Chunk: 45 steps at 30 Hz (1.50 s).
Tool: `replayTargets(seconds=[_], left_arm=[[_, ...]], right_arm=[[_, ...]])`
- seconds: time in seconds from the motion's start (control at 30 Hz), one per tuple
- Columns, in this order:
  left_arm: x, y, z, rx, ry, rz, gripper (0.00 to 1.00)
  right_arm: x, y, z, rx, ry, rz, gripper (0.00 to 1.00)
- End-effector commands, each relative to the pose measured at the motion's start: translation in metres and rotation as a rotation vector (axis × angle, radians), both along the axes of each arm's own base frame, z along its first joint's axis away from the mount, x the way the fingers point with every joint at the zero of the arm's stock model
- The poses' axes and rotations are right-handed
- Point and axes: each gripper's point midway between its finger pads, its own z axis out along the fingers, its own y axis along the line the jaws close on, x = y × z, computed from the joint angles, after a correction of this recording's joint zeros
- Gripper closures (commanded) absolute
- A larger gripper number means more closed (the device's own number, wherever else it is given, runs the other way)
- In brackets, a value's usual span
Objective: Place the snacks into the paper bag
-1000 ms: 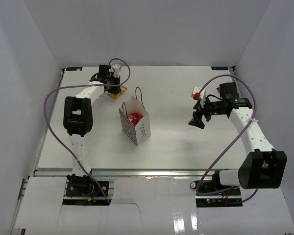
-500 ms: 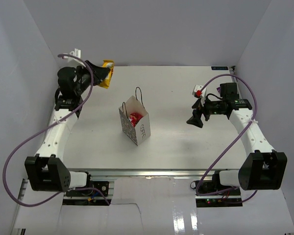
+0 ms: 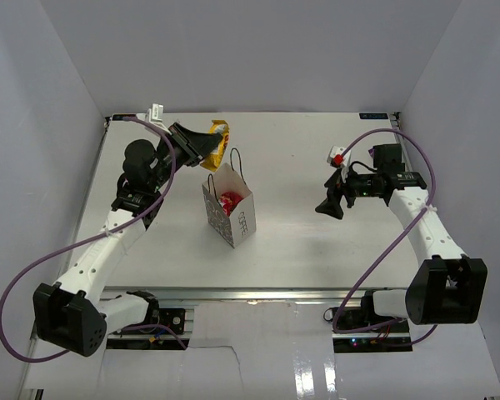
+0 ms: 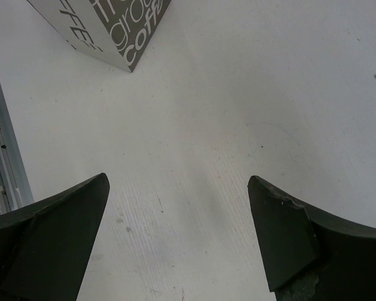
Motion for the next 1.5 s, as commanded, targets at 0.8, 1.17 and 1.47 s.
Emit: replayTargets(seconds=[0.8, 1.17, 1.47], left_arm=[[-0.016, -0.028, -0.040, 0.037, 0.025, -0.147, 0.58], [-0.020, -0.024, -0.007, 0.057, -0.087, -0.134, 0.33], [-0.022, 0.001, 0.026, 0.176, -0.195, 0.008, 0.26]], right_arm=[[-0.001, -0.003, 0.012, -0.004, -0.054, -0.021, 0.03], [0.012, -0.010, 0.017, -0.018, -0.018, -0.103, 0.03], [0.103, -0.094, 0.025, 0.026, 0.113, -0.768, 0.00]])
